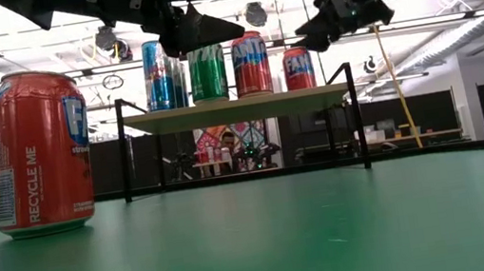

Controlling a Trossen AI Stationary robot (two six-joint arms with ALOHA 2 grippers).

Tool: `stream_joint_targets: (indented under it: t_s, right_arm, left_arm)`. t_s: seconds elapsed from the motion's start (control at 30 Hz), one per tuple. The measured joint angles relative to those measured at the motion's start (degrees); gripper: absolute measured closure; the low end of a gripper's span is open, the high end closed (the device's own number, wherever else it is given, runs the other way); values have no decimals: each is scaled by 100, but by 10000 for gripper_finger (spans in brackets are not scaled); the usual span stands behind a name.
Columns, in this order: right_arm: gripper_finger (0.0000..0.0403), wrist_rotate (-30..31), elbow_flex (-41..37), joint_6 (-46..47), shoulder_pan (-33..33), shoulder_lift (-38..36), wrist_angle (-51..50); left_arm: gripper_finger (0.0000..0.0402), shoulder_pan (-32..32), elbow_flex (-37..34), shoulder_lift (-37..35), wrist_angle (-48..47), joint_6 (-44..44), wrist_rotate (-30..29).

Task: Place canned beverage on shelf
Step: Put the orange soda can on the shelf aligned with the other orange soda can

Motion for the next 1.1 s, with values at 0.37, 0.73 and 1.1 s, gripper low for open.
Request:
stream_joint_targets:
  t_s: [0.37, 0.73, 1.1]
  right_arm:
    - [25, 264, 0, 540, 283, -1251, -511]
    - [25, 1192, 0, 319, 1236, -2697, -2004]
    - [25, 1966, 0, 703, 2580, -3338, -3182]
  left_arm:
    - [4, 0, 0, 0, 0, 39, 0]
    - [4, -43, 0, 0, 17, 42, 0]
    - [4, -101, 0, 0, -2, 33, 0]
